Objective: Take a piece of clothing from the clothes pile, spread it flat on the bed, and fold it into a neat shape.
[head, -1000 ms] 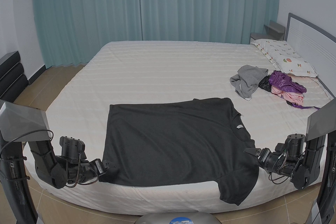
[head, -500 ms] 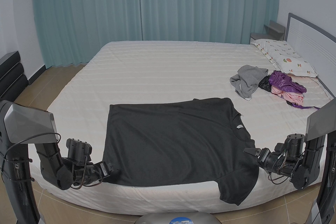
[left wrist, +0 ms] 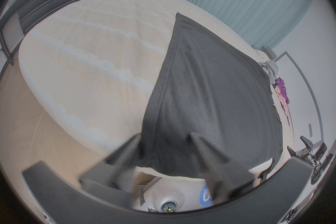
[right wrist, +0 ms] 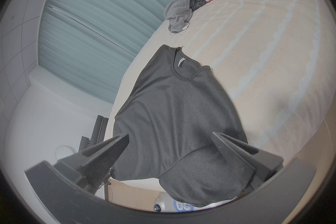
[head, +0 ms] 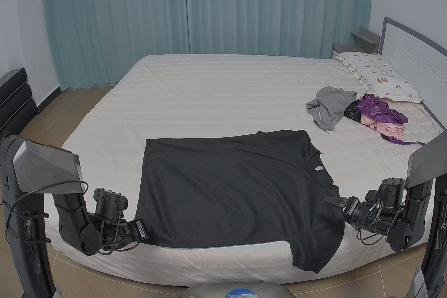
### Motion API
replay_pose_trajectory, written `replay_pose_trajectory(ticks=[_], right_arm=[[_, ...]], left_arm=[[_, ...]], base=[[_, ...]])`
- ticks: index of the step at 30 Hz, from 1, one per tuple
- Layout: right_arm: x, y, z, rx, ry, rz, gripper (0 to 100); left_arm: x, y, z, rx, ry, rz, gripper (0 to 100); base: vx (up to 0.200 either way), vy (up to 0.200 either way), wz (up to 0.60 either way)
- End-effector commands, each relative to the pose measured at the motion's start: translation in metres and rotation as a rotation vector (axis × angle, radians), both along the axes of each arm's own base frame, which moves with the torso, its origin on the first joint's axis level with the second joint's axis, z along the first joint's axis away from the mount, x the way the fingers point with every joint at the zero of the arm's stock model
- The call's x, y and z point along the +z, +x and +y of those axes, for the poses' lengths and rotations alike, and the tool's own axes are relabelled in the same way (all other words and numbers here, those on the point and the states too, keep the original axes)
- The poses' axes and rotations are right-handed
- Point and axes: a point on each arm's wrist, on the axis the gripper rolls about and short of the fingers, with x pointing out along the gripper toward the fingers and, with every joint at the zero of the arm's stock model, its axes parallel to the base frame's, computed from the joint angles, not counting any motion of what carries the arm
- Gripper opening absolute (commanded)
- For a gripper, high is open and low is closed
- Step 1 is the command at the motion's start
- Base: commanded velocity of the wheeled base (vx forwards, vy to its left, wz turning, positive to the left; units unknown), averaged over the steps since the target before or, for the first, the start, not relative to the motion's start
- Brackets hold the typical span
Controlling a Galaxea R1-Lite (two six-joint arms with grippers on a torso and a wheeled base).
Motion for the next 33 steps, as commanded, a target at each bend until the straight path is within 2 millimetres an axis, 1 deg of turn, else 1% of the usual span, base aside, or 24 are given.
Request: replay_pose_trajectory(ticks=[1, 6, 12, 16, 19, 24, 27, 33], right_arm=[[0.0, 0.0, 0.0, -0.001, 0.0, 0.001, 100], [0.0, 0.001, -0.001, -0.006, 0.0, 0.0, 100], [-0.002, 0.0, -0.003, -0.01, -0.009, 0.006, 100], [-0.009, 0.0, -0.006, -0.005, -0.042, 0.023, 100], [-0.018, 0.001, -0.011, 0.0, -0.094, 0.033, 100], [-0.03, 0.006, -0.015, -0.014, -0.105, 0.051, 100], [-0.031, 0.01, -0.02, -0.03, -0.111, 0.048, 100], [-0.036, 0.014, -0.023, -0.033, -0.119, 0.063, 100]], left_arm=[[-0.001, -0.003, 0.001, 0.005, 0.001, 0.012, 0], [-0.002, -0.01, 0.005, 0.019, 0.004, 0.033, 0], [0.009, -0.009, 0.006, 0.029, -0.01, -0.002, 0], [0.01, -0.009, 0.007, 0.045, -0.023, -0.002, 0], [0.009, -0.008, 0.008, 0.065, -0.039, 0.003, 0], [0.01, -0.007, 0.01, 0.1, -0.079, 0.006, 0], [0.01, -0.007, 0.01, 0.098, -0.102, 0.01, 0], [0.013, -0.006, 0.012, 0.103, -0.138, 0.01, 0]], base=[[0.0, 0.0, 0.0], [0.0, 0.0, 0.0], [0.0, 0.0, 0.0], [0.0, 0.0, 0.0], [0.0, 0.0, 0.0], [0.0, 0.0, 0.0], [0.0, 0.0, 0.0], [0.0, 0.0, 0.0]])
